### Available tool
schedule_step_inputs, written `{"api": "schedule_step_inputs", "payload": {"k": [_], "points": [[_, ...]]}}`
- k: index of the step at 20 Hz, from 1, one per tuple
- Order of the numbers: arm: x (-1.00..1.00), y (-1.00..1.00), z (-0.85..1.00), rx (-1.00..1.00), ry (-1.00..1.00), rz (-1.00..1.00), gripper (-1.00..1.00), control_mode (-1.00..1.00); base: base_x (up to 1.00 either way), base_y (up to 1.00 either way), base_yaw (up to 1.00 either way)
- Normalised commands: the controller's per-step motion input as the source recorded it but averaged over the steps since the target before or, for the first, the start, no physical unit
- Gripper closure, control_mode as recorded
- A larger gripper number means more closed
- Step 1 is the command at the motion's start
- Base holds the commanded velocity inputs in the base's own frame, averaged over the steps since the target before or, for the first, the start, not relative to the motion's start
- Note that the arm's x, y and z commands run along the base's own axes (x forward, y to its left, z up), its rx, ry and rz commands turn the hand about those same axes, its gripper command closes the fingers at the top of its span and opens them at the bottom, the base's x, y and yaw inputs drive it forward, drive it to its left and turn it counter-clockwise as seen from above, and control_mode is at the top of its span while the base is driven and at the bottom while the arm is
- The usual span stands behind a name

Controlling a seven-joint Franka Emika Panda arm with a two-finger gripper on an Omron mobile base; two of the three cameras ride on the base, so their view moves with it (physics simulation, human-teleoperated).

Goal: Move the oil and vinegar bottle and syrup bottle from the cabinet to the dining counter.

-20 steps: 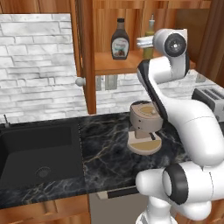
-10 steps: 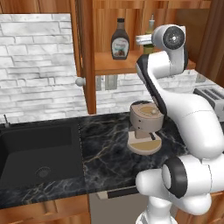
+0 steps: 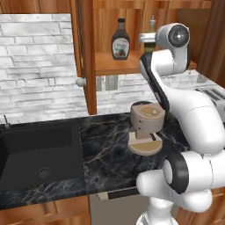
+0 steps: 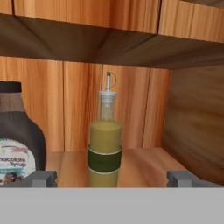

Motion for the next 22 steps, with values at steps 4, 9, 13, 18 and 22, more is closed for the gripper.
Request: {"api": "schedule_step_inputs", "payload": {"k": [4, 9, 13, 18, 22], "points": [[0.18, -0.01, 0.0, 0.07, 0.0, 0.0, -1.0, -1.0, 0.0, 0.0, 0.0], [0.17, 0.02, 0.0, 0.0, 0.01, 0.0, -1.0, -1.0, 0.0, 0.0, 0.0], [0.36, 0.0, 0.0, 0.0, 0.03, 0.0, -1.0, -1.0, 0.0, 0.0, 0.0], [0.36, 0.0, 0.0, -0.01, 0.02, 0.0, -1.0, -1.0, 0.0, 0.0, 0.0], [0.31, -0.01, 0.0, 0.0, 0.0, 0.0, -1.0, -1.0, 0.0, 0.0, 0.0]]}}
